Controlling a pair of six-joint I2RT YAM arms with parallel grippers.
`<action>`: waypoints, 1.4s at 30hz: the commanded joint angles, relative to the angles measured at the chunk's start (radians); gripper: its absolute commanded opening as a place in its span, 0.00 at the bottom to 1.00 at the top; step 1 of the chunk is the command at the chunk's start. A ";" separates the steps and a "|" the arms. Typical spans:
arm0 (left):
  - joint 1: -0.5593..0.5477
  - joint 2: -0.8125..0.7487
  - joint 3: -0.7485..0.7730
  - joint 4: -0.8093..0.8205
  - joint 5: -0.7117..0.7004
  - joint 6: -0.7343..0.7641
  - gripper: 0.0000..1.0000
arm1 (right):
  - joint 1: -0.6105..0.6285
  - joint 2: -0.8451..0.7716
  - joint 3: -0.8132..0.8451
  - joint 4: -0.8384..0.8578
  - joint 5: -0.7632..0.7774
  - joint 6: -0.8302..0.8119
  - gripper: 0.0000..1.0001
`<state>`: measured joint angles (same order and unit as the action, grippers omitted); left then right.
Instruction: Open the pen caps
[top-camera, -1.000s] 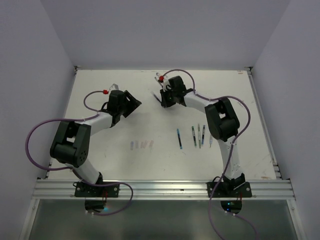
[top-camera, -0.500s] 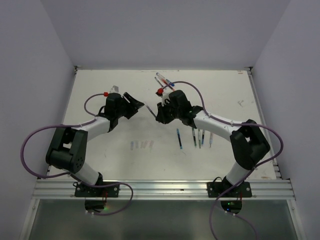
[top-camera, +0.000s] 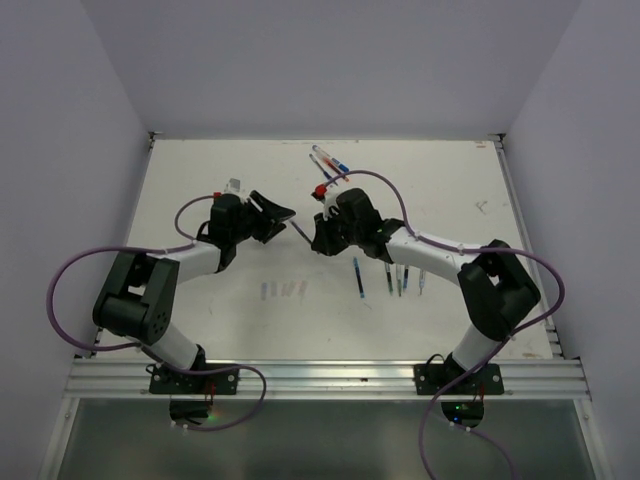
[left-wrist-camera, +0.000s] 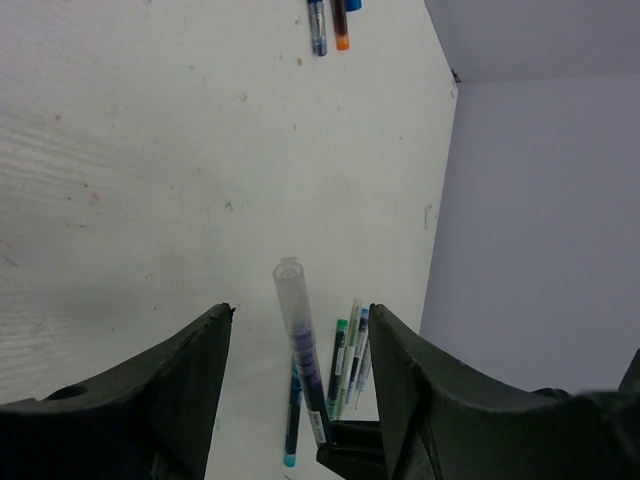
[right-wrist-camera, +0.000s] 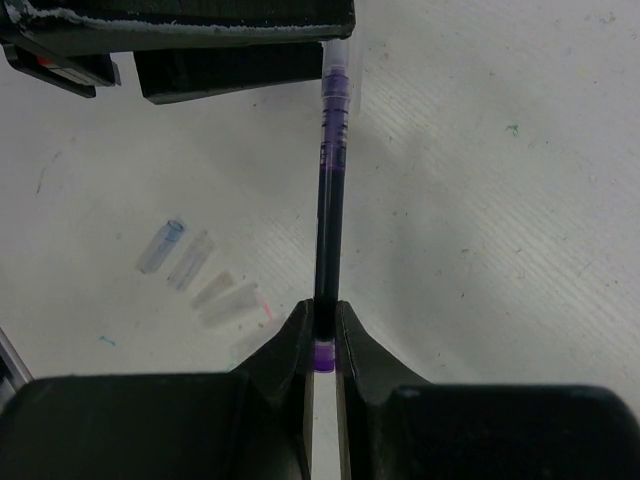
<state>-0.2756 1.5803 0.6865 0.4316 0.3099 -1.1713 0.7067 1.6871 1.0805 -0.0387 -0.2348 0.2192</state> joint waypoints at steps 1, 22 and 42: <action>0.007 0.026 -0.004 0.119 0.066 -0.050 0.59 | 0.008 -0.047 -0.011 0.071 -0.020 0.022 0.00; 0.007 0.032 -0.034 0.220 0.083 -0.067 0.00 | 0.045 -0.092 -0.014 0.048 0.005 0.029 0.00; 0.006 -0.011 -0.070 0.297 0.130 -0.051 0.00 | 0.047 0.095 0.183 0.010 -0.035 0.052 0.38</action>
<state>-0.2756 1.6073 0.6231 0.6731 0.4175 -1.2373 0.7517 1.7641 1.2118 -0.0387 -0.2359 0.2531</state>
